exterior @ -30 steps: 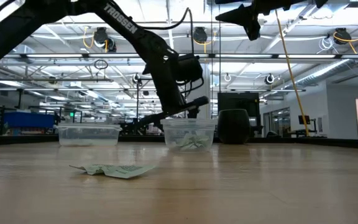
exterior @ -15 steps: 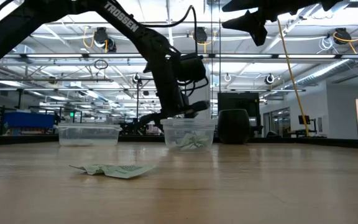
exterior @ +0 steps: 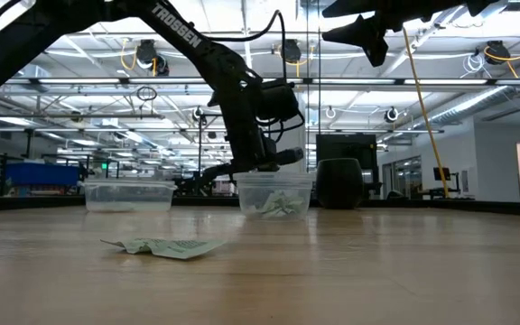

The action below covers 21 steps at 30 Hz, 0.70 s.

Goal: Pick and place items into bin
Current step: Put the stevia packet into the left transparent bin

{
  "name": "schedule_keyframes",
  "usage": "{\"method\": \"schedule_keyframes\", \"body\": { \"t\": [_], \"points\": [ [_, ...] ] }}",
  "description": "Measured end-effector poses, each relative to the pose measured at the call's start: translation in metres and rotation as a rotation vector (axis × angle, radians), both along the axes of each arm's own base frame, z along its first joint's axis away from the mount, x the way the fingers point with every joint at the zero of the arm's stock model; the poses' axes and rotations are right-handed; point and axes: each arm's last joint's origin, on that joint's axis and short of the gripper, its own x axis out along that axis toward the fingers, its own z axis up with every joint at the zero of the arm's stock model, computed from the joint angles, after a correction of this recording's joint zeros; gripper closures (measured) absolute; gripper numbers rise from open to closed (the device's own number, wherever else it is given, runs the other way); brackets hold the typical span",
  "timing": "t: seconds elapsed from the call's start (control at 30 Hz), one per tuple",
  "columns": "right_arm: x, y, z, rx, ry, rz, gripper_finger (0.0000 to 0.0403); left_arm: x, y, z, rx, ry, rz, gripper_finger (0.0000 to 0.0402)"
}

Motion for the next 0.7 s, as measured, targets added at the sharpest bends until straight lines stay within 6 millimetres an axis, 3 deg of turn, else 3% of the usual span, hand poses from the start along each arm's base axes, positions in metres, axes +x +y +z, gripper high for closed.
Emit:
{"method": "schedule_keyframes", "body": {
  "t": [0.2,0.37,0.5,0.7],
  "points": [
    [0.000,0.000,0.000,0.000,0.000,0.000,0.0232,0.000,0.001,0.010,-0.079,-0.064,-0.011,0.0393],
    [0.000,0.000,0.000,0.000,-0.005,-0.002,0.0232,-0.009,-0.005,0.029,-0.096,-0.041,-0.038,0.0375],
    [0.000,0.000,0.001,-0.002,-0.016,-0.004,0.0232,-0.020,-0.008,0.061,-0.069,-0.036,-0.047,0.0370],
    [0.001,0.000,0.002,-0.002,-0.016,-0.005,0.0232,-0.047,-0.024,0.108,-0.034,0.032,-0.095,0.0395]
  ]
}}
